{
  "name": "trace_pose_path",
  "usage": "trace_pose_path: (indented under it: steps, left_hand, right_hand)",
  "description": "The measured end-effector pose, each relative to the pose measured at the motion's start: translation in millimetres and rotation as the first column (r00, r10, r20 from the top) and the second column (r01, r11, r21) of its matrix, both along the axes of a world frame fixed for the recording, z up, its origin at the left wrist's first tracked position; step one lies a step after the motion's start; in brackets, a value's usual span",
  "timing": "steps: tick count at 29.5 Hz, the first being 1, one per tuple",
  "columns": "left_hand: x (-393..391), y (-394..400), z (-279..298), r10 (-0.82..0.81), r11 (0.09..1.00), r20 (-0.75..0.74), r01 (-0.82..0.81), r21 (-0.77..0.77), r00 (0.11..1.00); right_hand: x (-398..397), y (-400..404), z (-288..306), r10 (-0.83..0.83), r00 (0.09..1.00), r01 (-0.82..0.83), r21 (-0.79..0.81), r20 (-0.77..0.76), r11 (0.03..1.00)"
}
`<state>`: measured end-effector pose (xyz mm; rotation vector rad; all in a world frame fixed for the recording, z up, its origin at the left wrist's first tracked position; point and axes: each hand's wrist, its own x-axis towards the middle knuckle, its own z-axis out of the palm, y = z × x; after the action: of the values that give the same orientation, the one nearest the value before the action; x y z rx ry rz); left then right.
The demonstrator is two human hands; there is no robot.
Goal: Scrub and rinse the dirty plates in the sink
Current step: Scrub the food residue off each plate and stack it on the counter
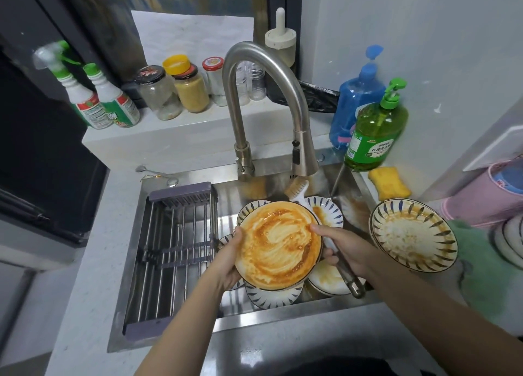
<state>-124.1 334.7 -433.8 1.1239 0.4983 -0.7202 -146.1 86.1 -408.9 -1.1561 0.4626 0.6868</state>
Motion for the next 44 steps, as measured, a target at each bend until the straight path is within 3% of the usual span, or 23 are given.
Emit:
trace_pose_path:
  steps: [2, 5, 7, 10, 11, 13, 17, 19, 21, 23, 25, 28, 30, 32, 34, 39, 42, 44]
  left_hand:
    - [0, -3, 3, -0.089, 0.968, 0.116, 0.059, 0.243, 0.989]
    - [-6, -6, 11, -0.419, 0.75, 0.3, 0.14, 0.647, 0.857]
    - [-12, -8, 11, -0.678, 0.592, 0.336, 0.214, 0.777, 0.653]
    - [-23, -19, 6, -0.887, 0.39, 0.305, 0.207, 0.897, 0.348]
    - [-25, -24, 4, -0.918, 0.339, 0.284, 0.176, 0.924, 0.276]
    - [-26, -34, 0, -0.935, 0.296, 0.265, 0.112, 0.949, 0.235]
    - [-20, -42, 1, -0.863, 0.393, 0.355, 0.039, 0.919, 0.359]
    - [-16, -43, 7, -0.783, 0.45, 0.364, 0.054, 0.891, 0.505]
    - [-12, -39, 9, -0.629, 0.549, 0.341, 0.089, 0.831, 0.699]
    - [-6, -32, 9, -0.425, 0.714, 0.289, 0.122, 0.689, 0.858]
    - [0, -25, 9, -0.247, 0.846, 0.222, 0.098, 0.525, 0.943]
    - [8, -16, 4, -0.177, 0.905, 0.192, 0.083, 0.418, 0.965]
    - [10, -14, 6, -0.199, 0.909, 0.201, 0.104, 0.403, 0.959]
    - [11, -13, 12, -0.251, 0.897, 0.208, 0.146, 0.416, 0.945]
    - [11, -15, 14, -0.283, 0.889, 0.198, 0.18, 0.42, 0.938]
    - [13, -14, 11, -0.266, 0.88, 0.216, 0.146, 0.452, 0.939]
    - [11, -15, 14, -0.338, 0.85, 0.213, 0.199, 0.488, 0.917]
    - [10, -15, 13, -0.357, 0.831, 0.212, 0.206, 0.516, 0.91]
  right_hand:
    - [1, 3, -1, -0.055, 0.998, 0.055, 0.011, -0.016, 0.998]
    - [4, 10, 1, -0.158, 0.987, 0.157, -0.019, -0.039, 0.987]
    - [8, 12, 0, -0.224, 0.974, 0.222, -0.059, -0.031, 0.973]
    - [15, 15, -2, -0.281, 0.96, 0.278, -0.105, -0.009, 0.955]
    - [17, 17, -2, -0.296, 0.955, 0.293, -0.115, -0.017, 0.949]
    - [21, 21, -3, -0.317, 0.948, 0.308, -0.15, -0.038, 0.939]
    - [26, 27, 5, -0.288, 0.956, 0.278, -0.156, -0.051, 0.948]
    - [25, 27, 17, -0.24, 0.97, 0.231, -0.165, -0.04, 0.959]
    - [19, 26, 27, -0.125, 0.992, 0.124, -0.289, 0.015, 0.949]
    - [10, 19, 33, 0.08, 0.989, -0.001, -0.544, 0.121, 0.839]
    - [1, 9, 37, 0.342, 0.914, -0.042, -0.789, 0.218, 0.613]
    - [-16, 4, 45, 0.727, 0.665, 0.0, -0.973, 0.171, 0.229]
    - [-20, 8, 52, 0.853, 0.518, 0.07, -0.997, 0.058, 0.025]
    - [-8, 7, 56, 0.856, 0.514, 0.109, -0.986, -0.054, -0.128]
    - [2, 3, 60, 0.817, 0.564, 0.084, -0.976, -0.122, -0.203]
    - [-24, 23, 63, 0.892, 0.445, 0.167, -0.97, -0.083, -0.174]
    - [-2, 10, 59, 0.817, 0.551, 0.115, -0.954, -0.171, -0.277]
    - [-3, 12, 61, 0.822, 0.542, 0.137, -0.948, -0.172, -0.289]
